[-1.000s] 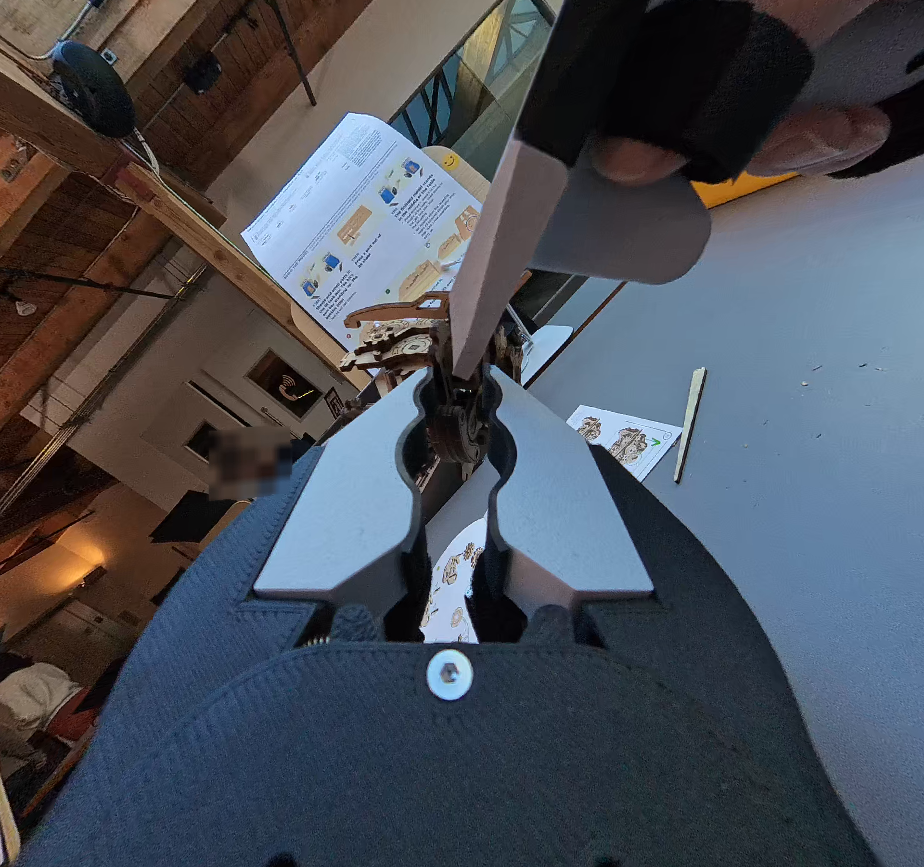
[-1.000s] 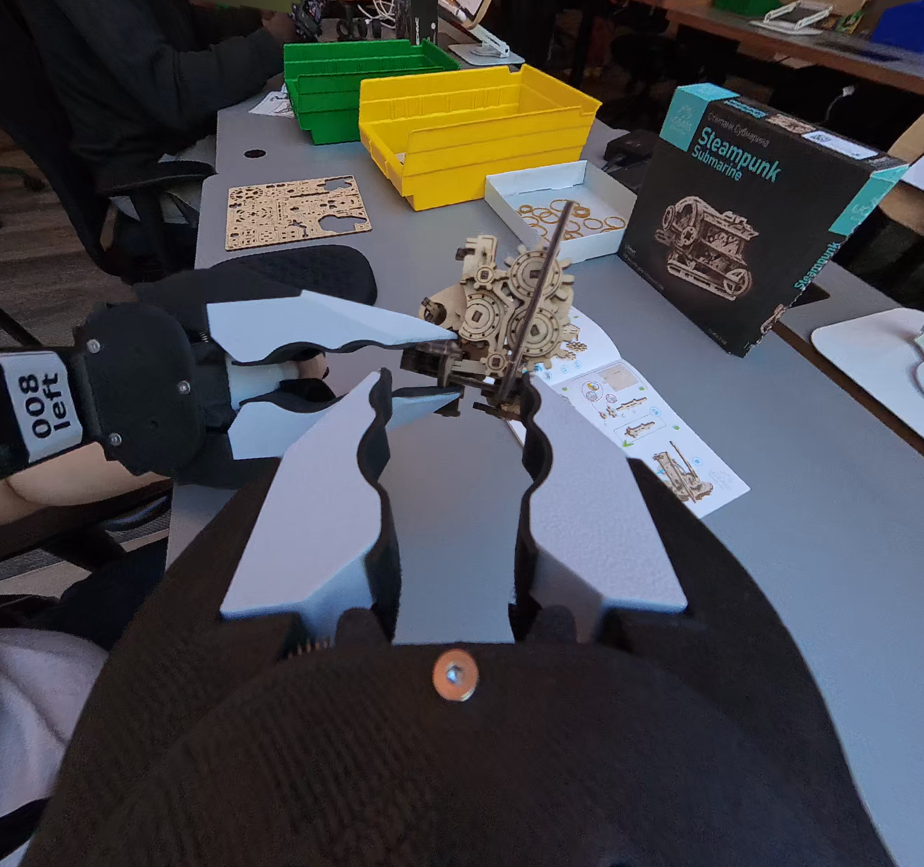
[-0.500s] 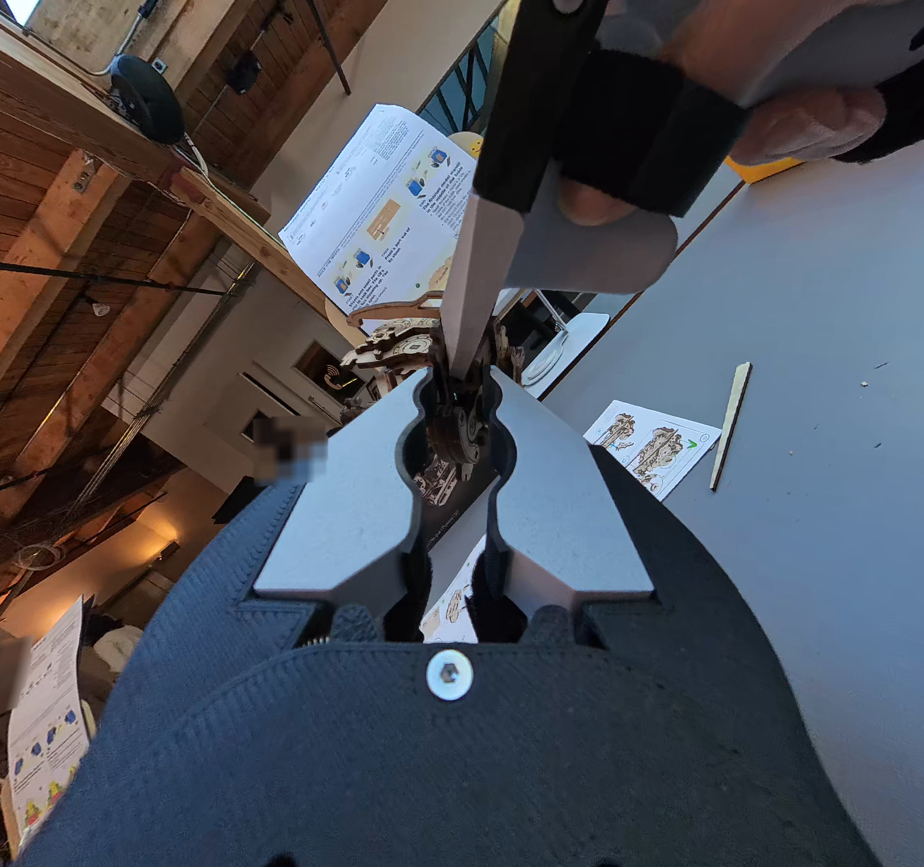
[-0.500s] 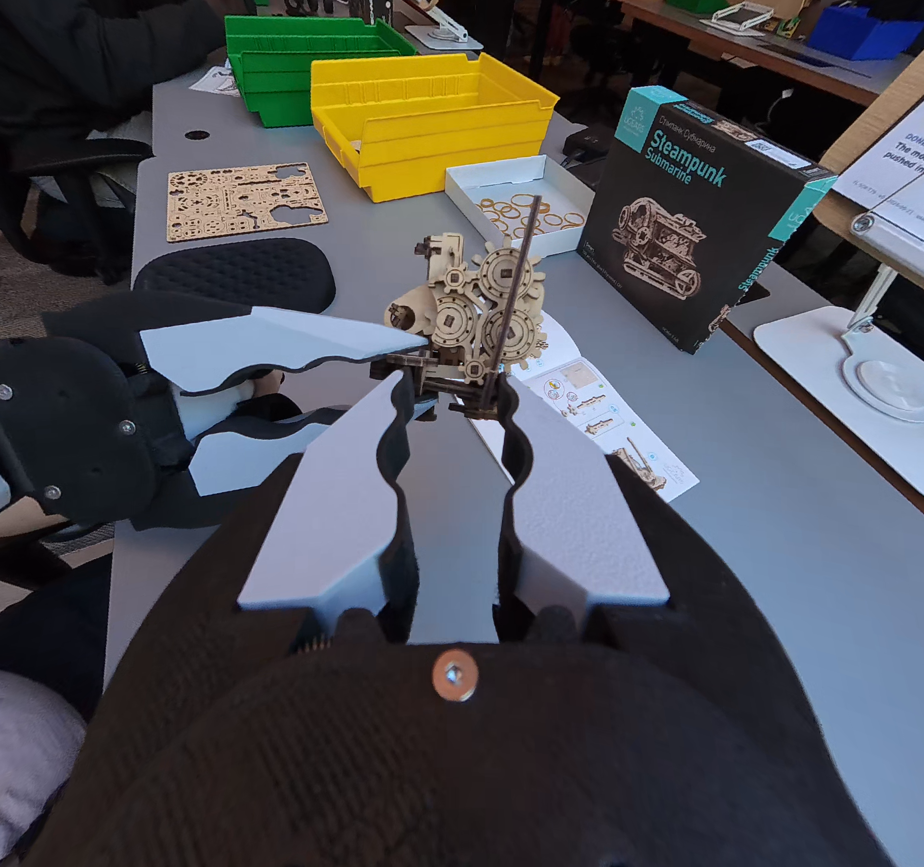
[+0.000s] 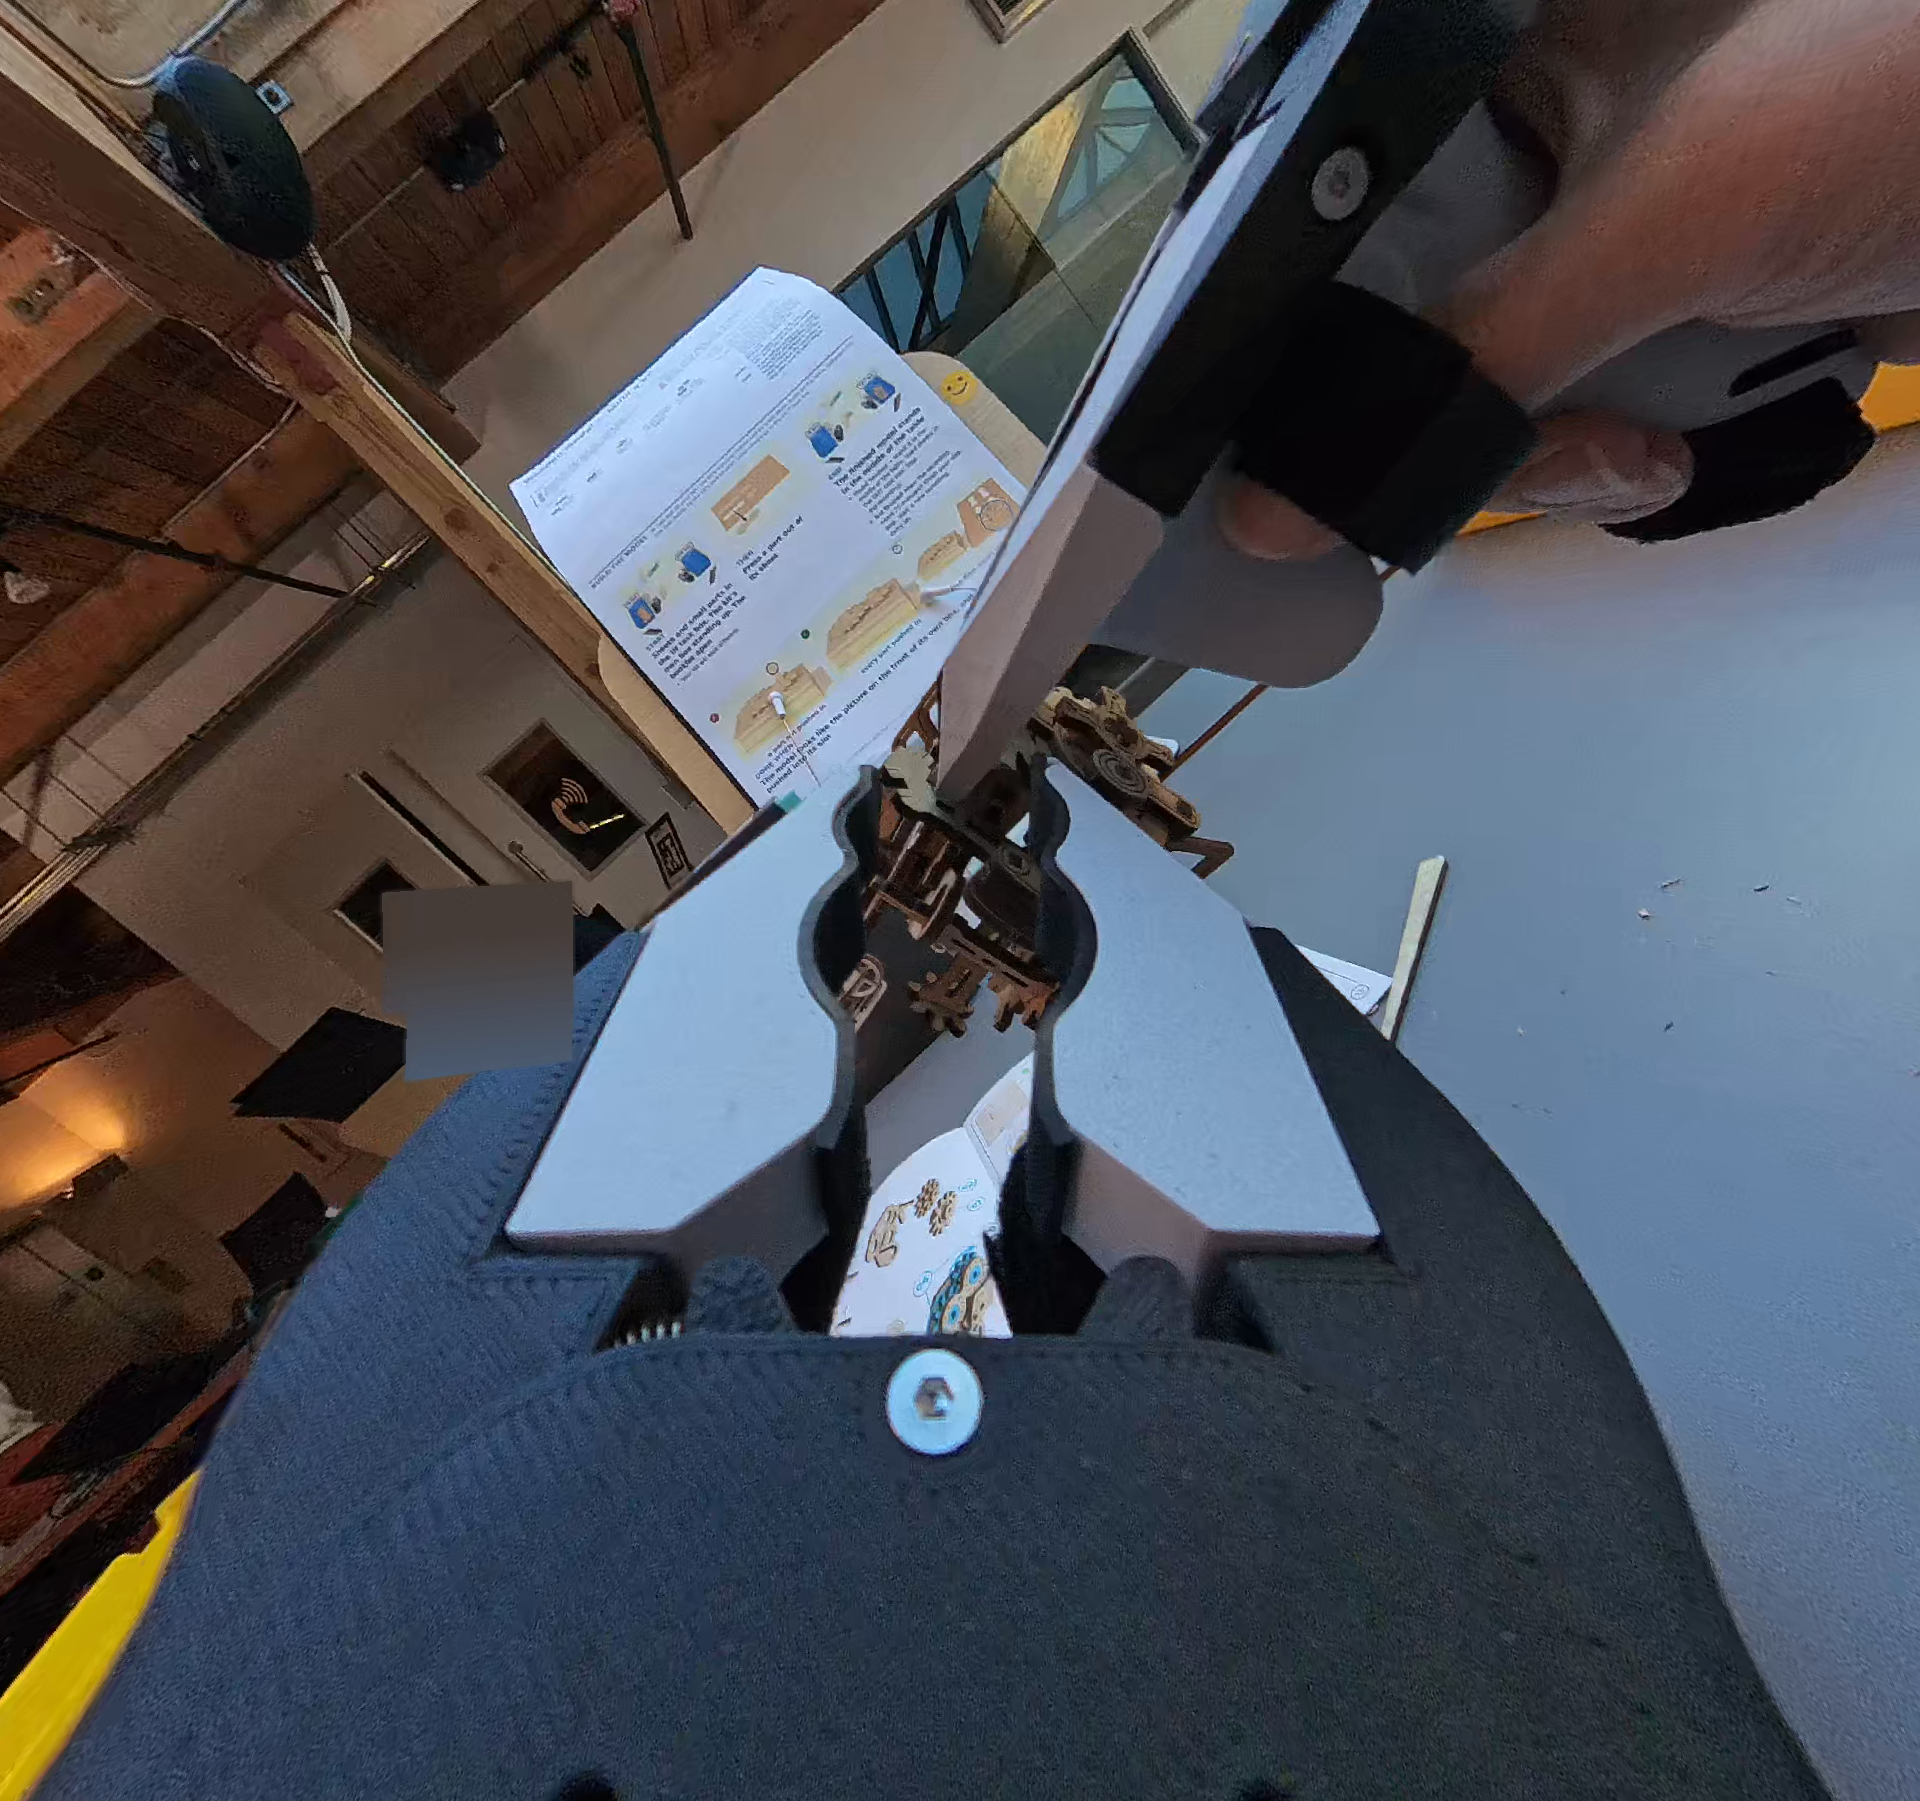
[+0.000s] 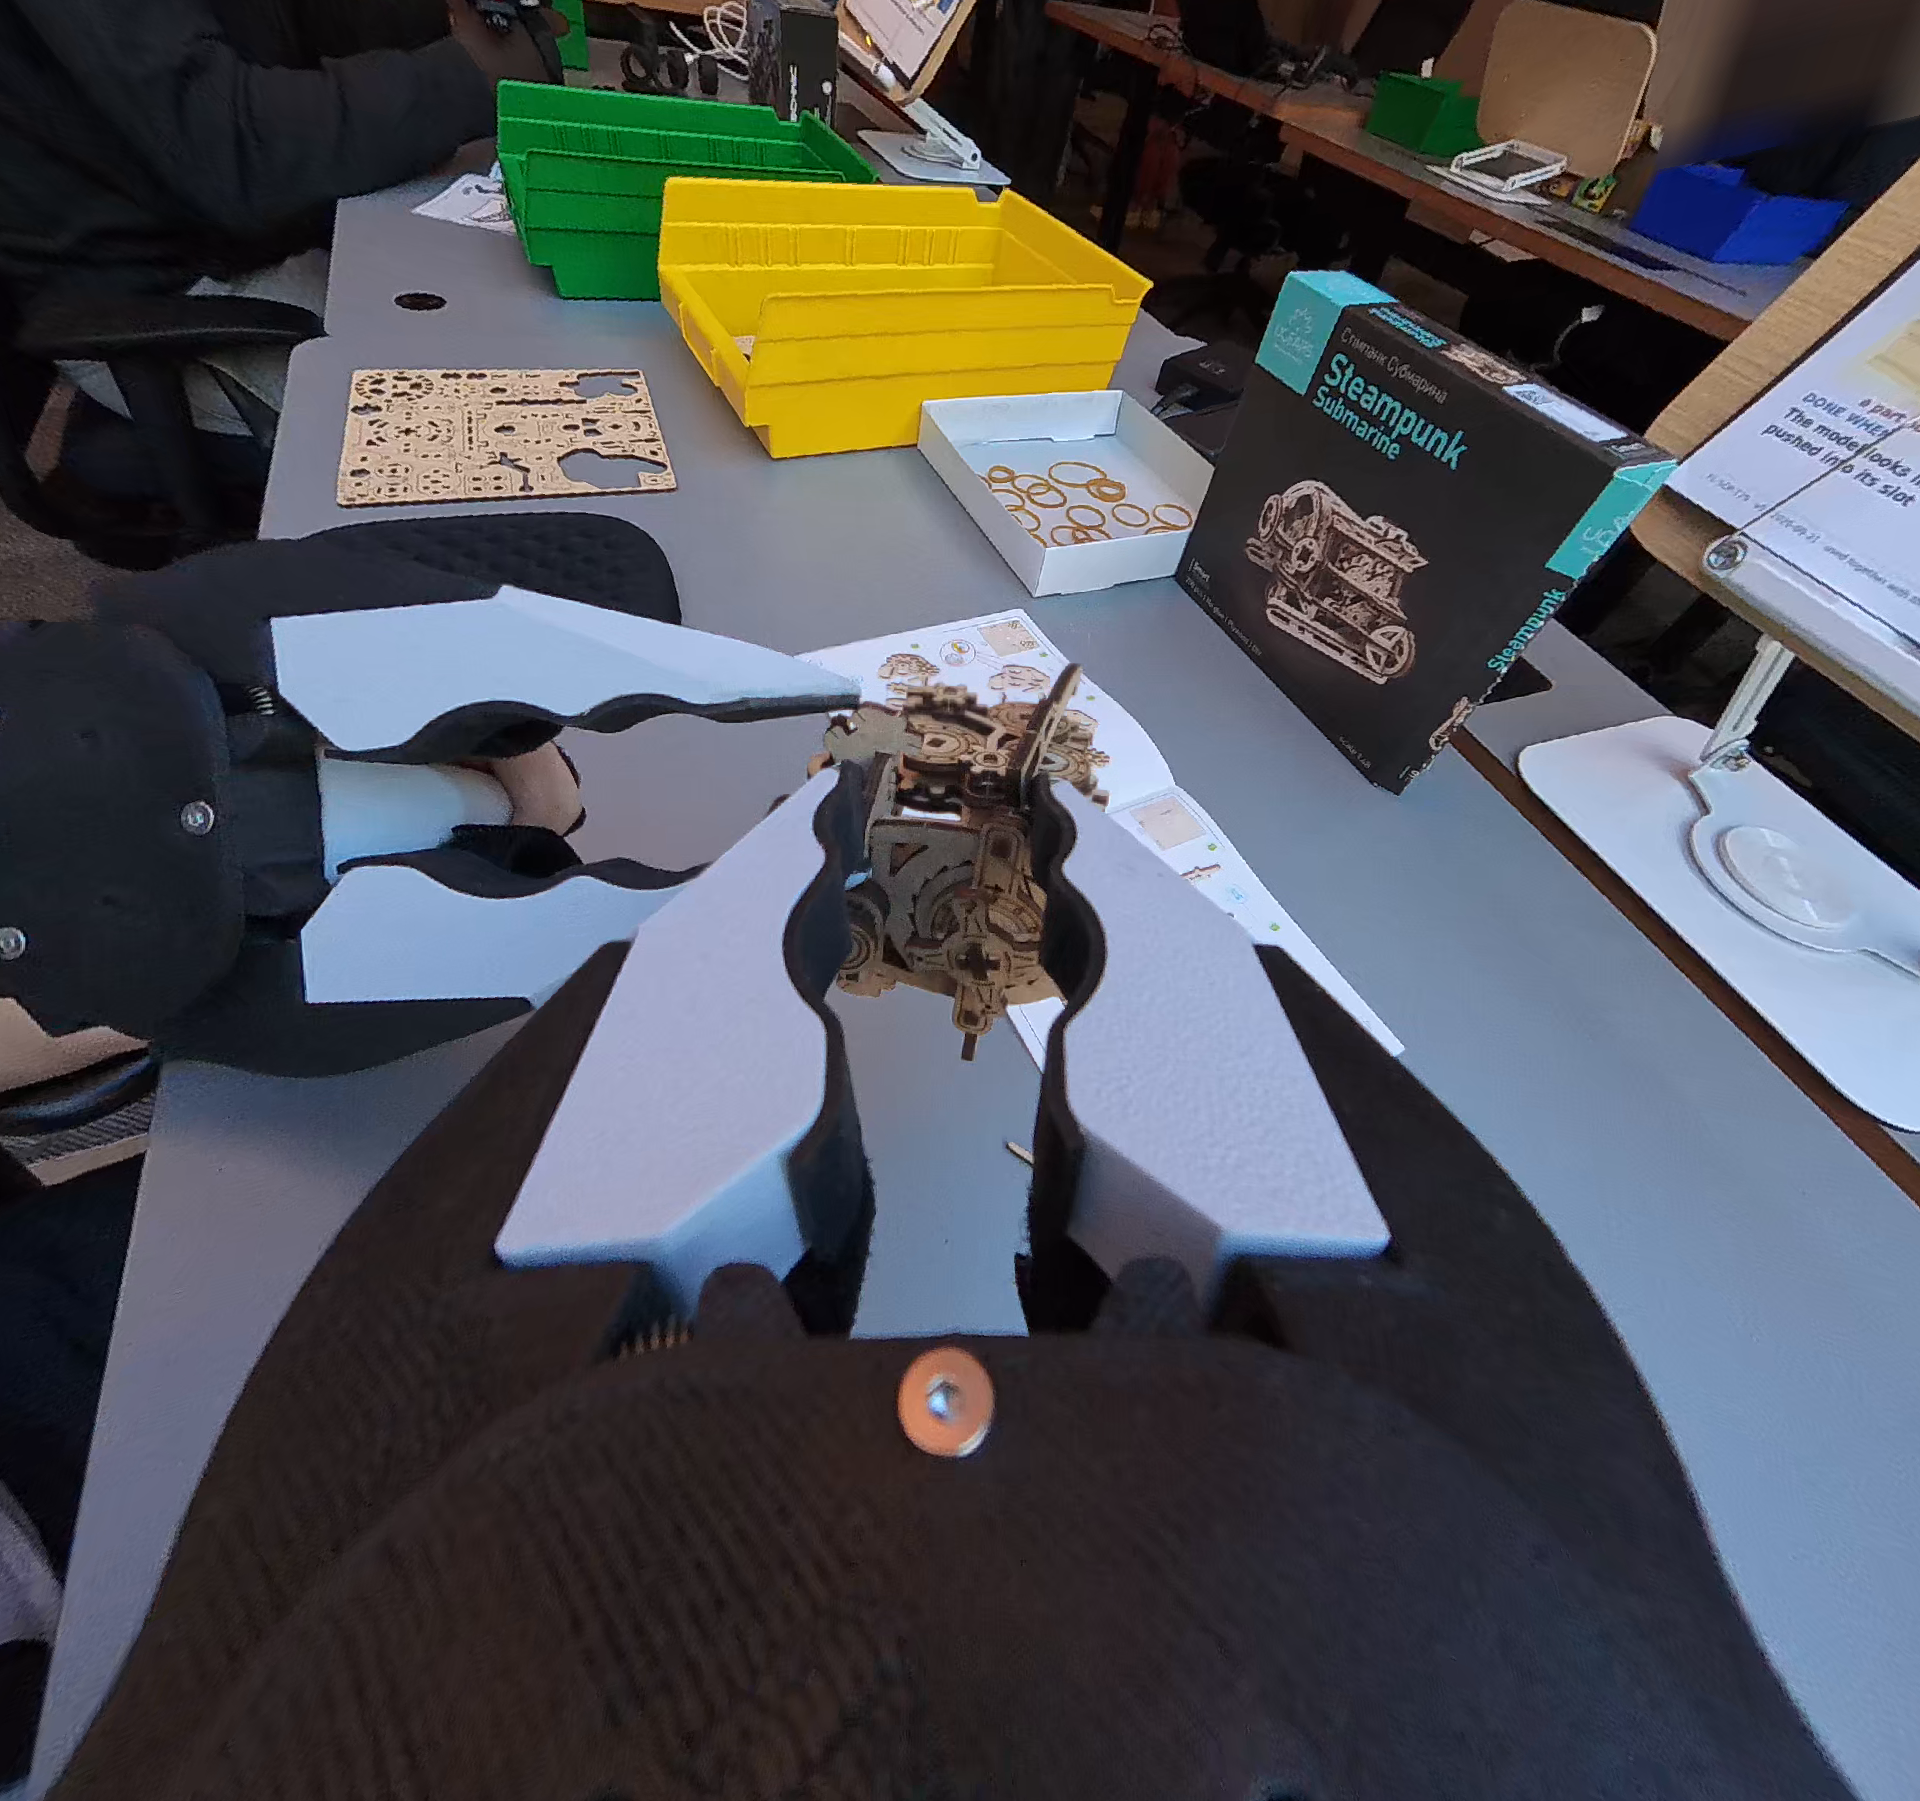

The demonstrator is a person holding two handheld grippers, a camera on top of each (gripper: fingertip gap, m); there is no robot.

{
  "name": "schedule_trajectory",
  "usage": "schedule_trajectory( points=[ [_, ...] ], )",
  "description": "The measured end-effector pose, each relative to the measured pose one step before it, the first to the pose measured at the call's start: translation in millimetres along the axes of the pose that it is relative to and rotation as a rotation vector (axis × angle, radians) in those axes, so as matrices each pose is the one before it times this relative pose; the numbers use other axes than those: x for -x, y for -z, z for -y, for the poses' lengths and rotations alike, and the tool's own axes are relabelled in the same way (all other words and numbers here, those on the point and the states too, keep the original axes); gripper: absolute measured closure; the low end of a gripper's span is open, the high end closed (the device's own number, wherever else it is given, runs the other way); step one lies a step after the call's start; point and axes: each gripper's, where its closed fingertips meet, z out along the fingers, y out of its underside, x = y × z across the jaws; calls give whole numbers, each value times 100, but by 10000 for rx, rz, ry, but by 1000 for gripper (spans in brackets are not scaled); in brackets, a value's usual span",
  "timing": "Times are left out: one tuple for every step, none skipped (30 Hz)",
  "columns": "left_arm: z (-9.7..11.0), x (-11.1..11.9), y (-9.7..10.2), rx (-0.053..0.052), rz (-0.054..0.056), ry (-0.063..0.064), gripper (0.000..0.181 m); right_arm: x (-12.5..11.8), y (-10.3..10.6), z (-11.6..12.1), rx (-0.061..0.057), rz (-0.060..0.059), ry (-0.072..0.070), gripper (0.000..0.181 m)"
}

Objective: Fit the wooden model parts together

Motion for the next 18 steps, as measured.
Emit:
schedule_trajectory(
  points=[
    [-287, -243, -92, 103, -160, 87, 155, -117, -134, -340, 141, -31, 49, 151],
    [-269, -235, -47, 102, -151, 71, 155, -82, -131, -368, 147, 10, -21, 151],
    [-215, -205, -17, 78, -112, 11, 155, -30, -116, -334, 115, 66, -78, 151],
    [-176, -207, 24, 75, -85, -12, 155, 5, -74, -272, 69, 84, -104, 151],
    [-151, -245, 70, 85, -69, -38, 155, 47, -56, -306, 70, 98, -102, 151],
    [-161, -269, 118, 82, -58, -49, 154, 91, -33, -313, 65, 114, -89, 151],
    [-196, -310, 145, 79, -83, 29, 154, 131, -60, -362, 74, 124, -101, 151],
    [-242, -401, 176, 95, -147, 143, 154, 166, -79, -444, 92, 129, -75, 151],
    [-331, -494, 144, 115, -202, 164, 155, 89, -94, -584, 117, 85, -82, 151],
    [-357, -527, 106, 124, -217, 103, 155, 77, -96, -630, 102, 88, -16, 151],
    [-340, -505, 78, 138, -201, 35, 155, 78, -96, -625, 48, 82, 5, 151],
    [-290, -474, 49, 137, -179, -9, 154, 69, -81, -592, 38, 77, -88, 151],
    [-215, -450, 45, 115, -174, 7, 154, 154, -62, -531, 26, 148, -39, 151],
    [-147, -360, 76, 76, -143, 10, 153, 82, -22, -505, 55, 117, -62, 151],
    [-48, -260, 164, 29, -108, 10, 152, 163, -35, -496, 55, 178, -84, 151],
    [27, -218, 284, -14, -128, 80, 151, 261, 0, -421, -19, 233, -74, 151],
    [70, -269, 407, -66, -194, 158, 150, 163, 64, -405, -49, 157, -132, 151],
    [114, -183, 512, -125, -209, 231, 150, 263, 148, -293, -117, 186, -17, 151]
  ],
)
